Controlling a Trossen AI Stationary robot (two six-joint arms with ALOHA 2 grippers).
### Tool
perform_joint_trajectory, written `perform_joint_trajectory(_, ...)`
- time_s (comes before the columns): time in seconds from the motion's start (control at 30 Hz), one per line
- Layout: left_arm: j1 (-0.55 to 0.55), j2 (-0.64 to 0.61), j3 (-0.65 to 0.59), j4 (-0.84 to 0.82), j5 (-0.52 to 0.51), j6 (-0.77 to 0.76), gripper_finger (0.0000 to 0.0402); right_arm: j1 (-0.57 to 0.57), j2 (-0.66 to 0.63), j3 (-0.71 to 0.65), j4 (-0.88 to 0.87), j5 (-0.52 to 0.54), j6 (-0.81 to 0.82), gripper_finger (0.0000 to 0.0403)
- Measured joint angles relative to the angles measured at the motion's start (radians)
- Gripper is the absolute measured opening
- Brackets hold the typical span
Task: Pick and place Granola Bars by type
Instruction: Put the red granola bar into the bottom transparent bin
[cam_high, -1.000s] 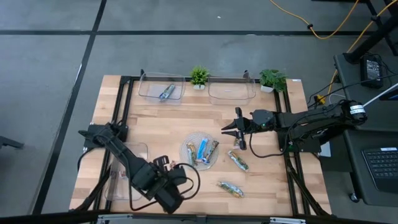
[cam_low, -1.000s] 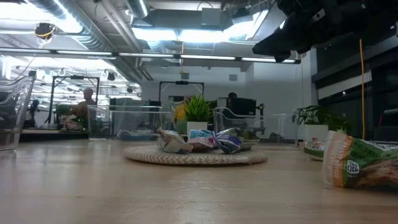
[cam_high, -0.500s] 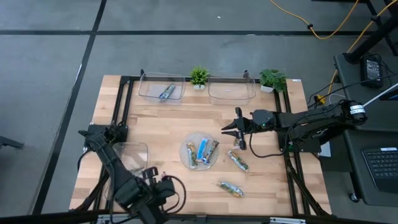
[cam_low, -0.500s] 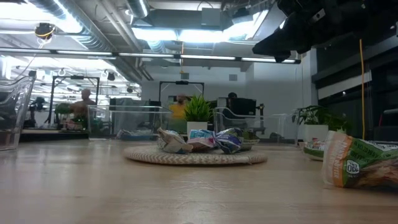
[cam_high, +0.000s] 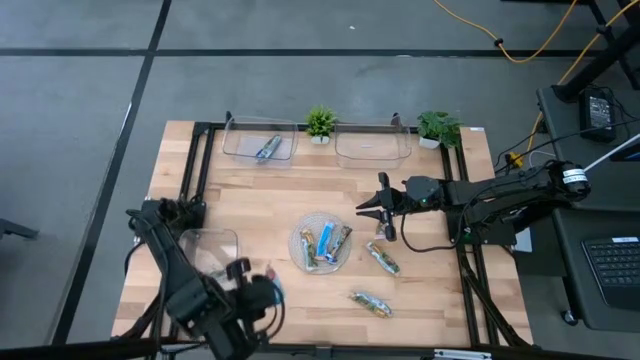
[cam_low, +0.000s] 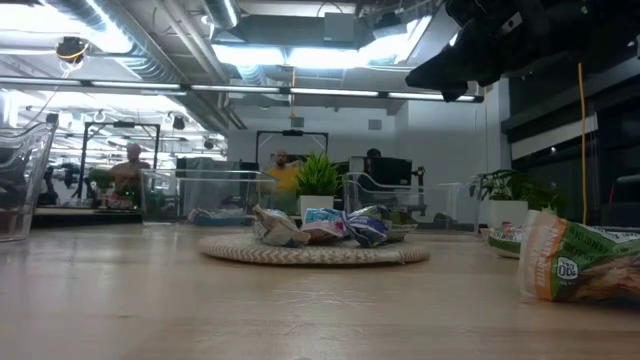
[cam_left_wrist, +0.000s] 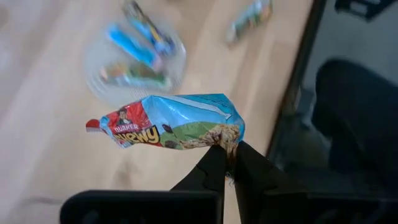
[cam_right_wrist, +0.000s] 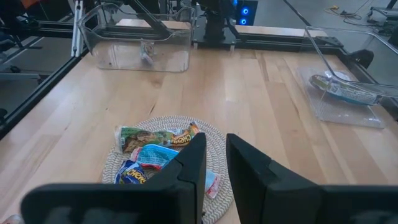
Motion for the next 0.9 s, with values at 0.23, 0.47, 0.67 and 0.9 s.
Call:
perform_joint_trajectory(0.23,0.063,-0.123,-0.102,0.000,-0.086,0.078,0.0004,0.000,0.000,0.000,0.000,0.000,-0.002,0.0067)
perform_joint_trajectory(0.47,0.084,-0.323,-0.373,0.001,-0.026,-0.009,0.0004,0.000,0.000,0.000,-0.001,0.000,-0.004,0.0067)
perform_joint_trajectory(0.67,0.034,-0.487,-0.598,-0.002,0.082,-0.198,0.0004,0.000,0.000,0.000,-0.001,0.000,-0.004,0.0067)
perform_joint_trajectory(0.9,-0.073,-0.572,-0.737,0.000,0.149,-0.437,0.0005,0.000,0.000,0.000,-0.001,0.000,-0.004,0.0067)
